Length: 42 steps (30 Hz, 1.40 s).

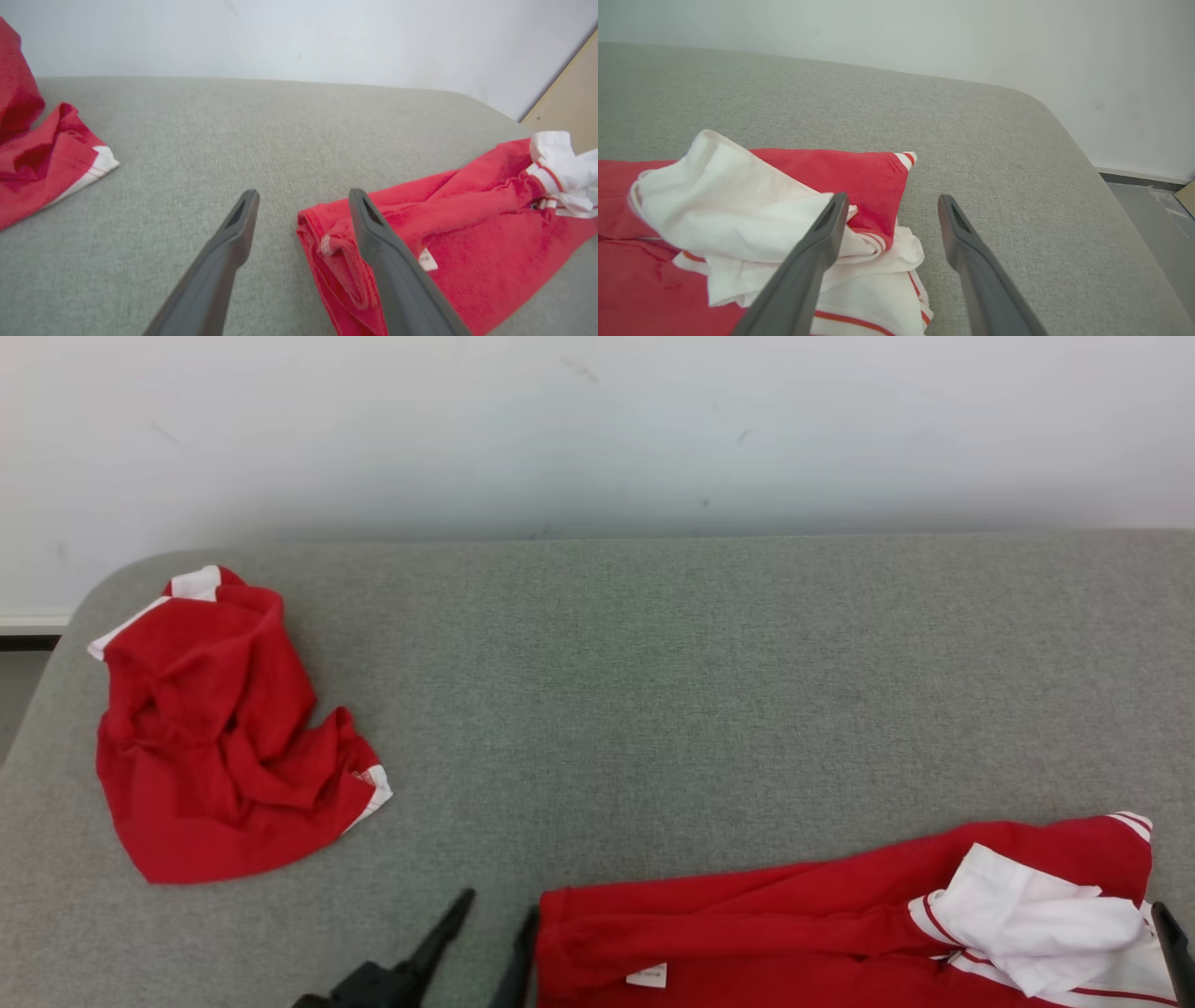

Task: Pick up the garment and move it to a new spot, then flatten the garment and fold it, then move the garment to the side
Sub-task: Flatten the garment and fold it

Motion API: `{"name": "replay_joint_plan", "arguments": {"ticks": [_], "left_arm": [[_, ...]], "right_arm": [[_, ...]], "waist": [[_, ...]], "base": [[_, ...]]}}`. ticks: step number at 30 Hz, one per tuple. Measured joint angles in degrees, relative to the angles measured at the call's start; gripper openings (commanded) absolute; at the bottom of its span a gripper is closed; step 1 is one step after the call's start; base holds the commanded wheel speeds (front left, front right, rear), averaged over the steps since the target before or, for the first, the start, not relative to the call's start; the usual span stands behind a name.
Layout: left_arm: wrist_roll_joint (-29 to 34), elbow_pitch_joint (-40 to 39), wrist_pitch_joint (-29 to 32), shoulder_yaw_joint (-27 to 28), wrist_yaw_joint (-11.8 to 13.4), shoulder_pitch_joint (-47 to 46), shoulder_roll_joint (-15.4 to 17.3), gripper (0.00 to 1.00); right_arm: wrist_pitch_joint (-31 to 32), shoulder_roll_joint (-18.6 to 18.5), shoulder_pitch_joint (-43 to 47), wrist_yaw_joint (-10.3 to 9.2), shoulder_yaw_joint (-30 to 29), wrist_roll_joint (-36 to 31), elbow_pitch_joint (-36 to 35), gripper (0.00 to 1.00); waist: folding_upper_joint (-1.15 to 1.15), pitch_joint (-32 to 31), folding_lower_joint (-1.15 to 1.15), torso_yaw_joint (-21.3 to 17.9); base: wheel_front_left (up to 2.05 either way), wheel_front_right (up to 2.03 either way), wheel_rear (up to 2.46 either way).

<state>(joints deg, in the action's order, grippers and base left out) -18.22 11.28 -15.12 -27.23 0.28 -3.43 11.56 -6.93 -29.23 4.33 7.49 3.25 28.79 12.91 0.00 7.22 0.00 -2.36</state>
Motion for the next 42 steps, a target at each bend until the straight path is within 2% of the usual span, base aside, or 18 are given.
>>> {"name": "replay_joint_plan", "arguments": {"ticks": [3,6,8,15,19,25,30,36,37,38,39,40,42], "left_arm": [[3.0,-6.9,0.0,4.5,3.2,3.2,-1.0,1.00],[5.8,-11.6,0.0,8.1,5.0,5.3,-2.3,1.00],[7.6,-13.3,0.0,9.6,5.1,6.1,-3.1,1.00],[10.4,-15.1,0.0,12.3,3.8,7.7,-5.7,1.00],[10.9,-15.6,0.0,13.6,2.7,8.3,-6.8,1.00],[11.6,-16.0,0.0,14.7,1.7,8.4,-7.8,1.00],[11.8,-16.1,0.0,14.9,1.2,8.4,-8.4,1.00],[12.2,-15.6,0.0,15.2,0.9,8.4,-8.6,1.00],[12.2,-15.4,0.0,15.3,0.7,8.4,-8.6,1.00],[12.2,-15.4,0.0,15.3,0.7,8.4,-8.6,1.00],[12.2,-15.3,0.0,15.2,0.7,8.4,-8.7,1.00],[12.2,-15.2,0.0,15.3,0.7,8.3,-8.7,1.00],[12.2,-15.1,0.0,15.5,0.6,8.3,-8.7,1.00]], "right_arm": [[4.3,0.5,0.0,0.00,-2.3,2.8,-1.9,1.00],[9.1,0.9,-0.6,0.00,-3.2,3.7,-2.8,1.00],[12.3,1.6,-1.7,0.00,-3.0,3.8,-2.9,1.00],[20.1,1.7,-3.4,0.05,-0.8,0.4,0.1,1.00],[22.7,1.0,-3.8,0.05,-1.8,-2.1,2.3,1.00],[26.1,0.7,-5.5,0.05,-2.9,-2.4,5.2,1.00],[30.9,0.9,-6.6,0.05,-3.2,0.3,7.0,1.00],[34.9,1.3,-7.9,-0.29,-2.0,6.9,7.5,1.00],[35.1,1.2,-8.3,-0.36,-1.3,7.8,7.2,0.50],[35.0,1.1,-8.6,-0.37,-0.4,8.6,6.8,0.50],[33.6,1.0,-9.0,-0.34,0.7,9.1,6.1,0.05],[32.4,1.1,-9.6,-0.29,1.6,9.6,5.8,0.00],[30.4,1.6,-10.4,-0.19,2.7,11.4,5.5,0.00]], "waist": [[0.00,0.1,0.00,-0.3],[0.00,0.5,0.00,-0.1],[0.00,0.8,0.00,0.3],[0.00,1.5,0.00,2.2],[0.00,1.7,0.00,3.2],[0.00,2.0,0.00,4.0],[0.00,2.3,0.00,4.9],[0.00,2.7,0.00,5.5],[0.00,2.7,0.00,5.6],[0.00,2.8,0.00,5.7],[0.00,2.8,0.00,5.7],[0.00,2.9,0.00,5.8],[0.00,2.8,0.01,5.8]], "base": [[0.00,0.00,0.00],[0.00,0.00,0.00],[0.00,0.00,0.00],[0.00,0.00,0.00],[0.00,0.00,0.00],[0.00,0.00,0.00],[0.00,0.00,0.00],[0.00,0.00,0.00],[0.00,0.00,0.00],[0.00,0.00,0.00],[0.00,0.00,0.00],[0.00,0.00,0.00],[0.00,0.00,0.00]]}}
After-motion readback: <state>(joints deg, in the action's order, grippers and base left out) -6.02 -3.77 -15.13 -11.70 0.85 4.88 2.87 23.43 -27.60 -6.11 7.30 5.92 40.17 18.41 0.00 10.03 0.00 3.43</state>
